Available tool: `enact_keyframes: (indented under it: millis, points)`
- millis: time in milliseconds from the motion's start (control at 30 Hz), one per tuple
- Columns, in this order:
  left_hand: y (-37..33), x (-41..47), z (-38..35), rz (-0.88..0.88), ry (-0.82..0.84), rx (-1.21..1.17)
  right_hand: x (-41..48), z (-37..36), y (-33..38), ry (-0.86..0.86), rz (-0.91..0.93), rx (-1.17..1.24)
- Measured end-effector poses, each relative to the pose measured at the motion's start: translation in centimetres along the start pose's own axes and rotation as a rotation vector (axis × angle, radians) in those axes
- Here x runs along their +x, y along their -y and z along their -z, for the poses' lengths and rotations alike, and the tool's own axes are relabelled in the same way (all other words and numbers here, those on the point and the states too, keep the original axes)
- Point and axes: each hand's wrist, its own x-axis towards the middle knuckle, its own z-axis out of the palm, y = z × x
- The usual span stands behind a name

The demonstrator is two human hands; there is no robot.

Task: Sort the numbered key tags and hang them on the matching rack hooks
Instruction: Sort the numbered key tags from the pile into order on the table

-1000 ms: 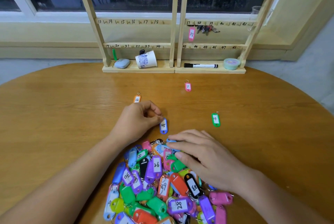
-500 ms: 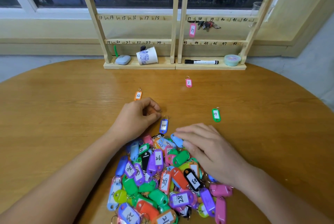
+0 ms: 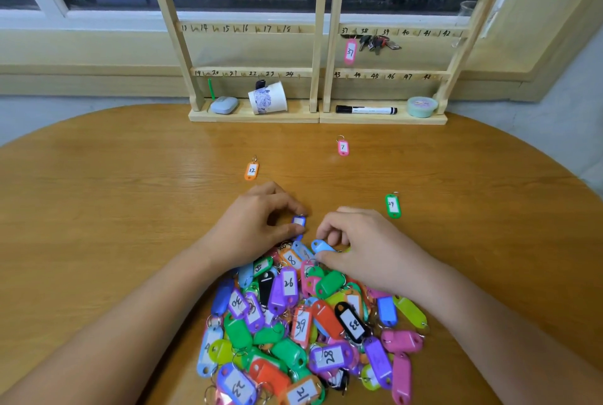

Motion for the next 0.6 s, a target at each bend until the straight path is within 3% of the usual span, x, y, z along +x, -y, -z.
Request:
enact_keyframes:
  millis: [200,333,433,600]
  points:
    - [-0.4,-0.2,0.9,0.004,0.105,-0.019,0.0,0.8,0.2,0.017,-0.005,0.062]
    - [-0.9,-0.3,1.1,0.015,0.180,-0.053,1.2,1.7,-1.1,0.002,-0.074,0.363]
    - [-1.1,-0.4,1.4,0.037,0.245,-0.088,1.6,2.5,-1.8,-0.061,-0.025,0.420]
    - [-2.0,-0.5,1.3,0.111,0.162,-0.336,1.2,1.1,-1.2,-0.193,0.096,0.405]
